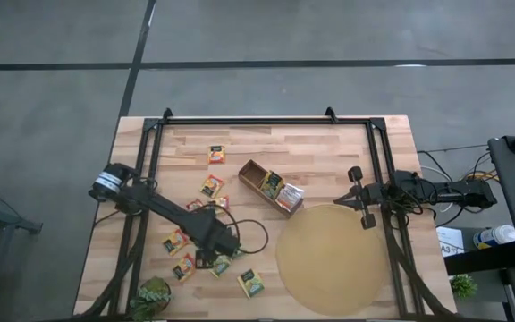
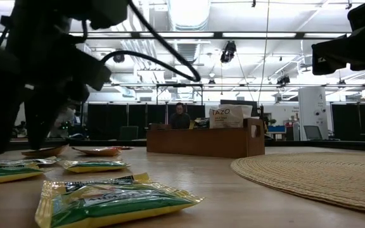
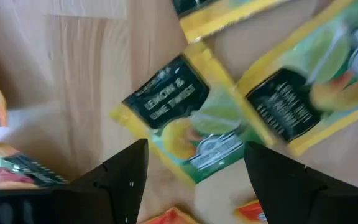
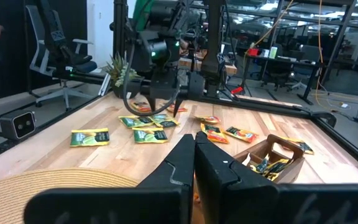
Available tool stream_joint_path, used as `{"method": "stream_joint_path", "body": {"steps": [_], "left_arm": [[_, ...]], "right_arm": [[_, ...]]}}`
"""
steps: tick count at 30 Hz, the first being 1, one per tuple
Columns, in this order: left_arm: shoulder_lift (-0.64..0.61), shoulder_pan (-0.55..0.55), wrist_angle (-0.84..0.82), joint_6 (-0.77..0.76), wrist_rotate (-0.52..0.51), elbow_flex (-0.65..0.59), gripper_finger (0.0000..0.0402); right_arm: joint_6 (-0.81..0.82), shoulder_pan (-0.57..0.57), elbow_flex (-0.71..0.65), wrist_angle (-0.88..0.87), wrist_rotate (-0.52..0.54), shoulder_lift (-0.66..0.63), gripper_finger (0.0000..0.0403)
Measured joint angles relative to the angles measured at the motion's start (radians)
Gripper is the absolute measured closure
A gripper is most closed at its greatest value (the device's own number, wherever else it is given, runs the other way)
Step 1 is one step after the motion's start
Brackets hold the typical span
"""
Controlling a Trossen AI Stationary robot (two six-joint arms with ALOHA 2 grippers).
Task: Pick & Place Tea
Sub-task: Put the yellow tea bag into the middle section of the wooden organizer
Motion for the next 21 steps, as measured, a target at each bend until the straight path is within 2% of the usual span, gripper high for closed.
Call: {"method": "stream_joint_path", "body": {"steps": [9,15,21], "left_arm": [[-0.089,-0.001,-0.036,0.090,-0.069,-0.024,0.0143],[-0.130,0.002,0.011,0.180,-0.112,-0.082,0.0143],[-0.134,0.003,0.067,0.179,-0.116,-0.118,0.0143]], "right_arm": [[0.000,0.000,0.000,0.000,0.000,0.000,0.0394],[0.000,0.000,0.000,0.000,0.000,0.000,0.0394],[0.000,0.000,0.000,0.000,0.000,0.000,0.0394]]}}
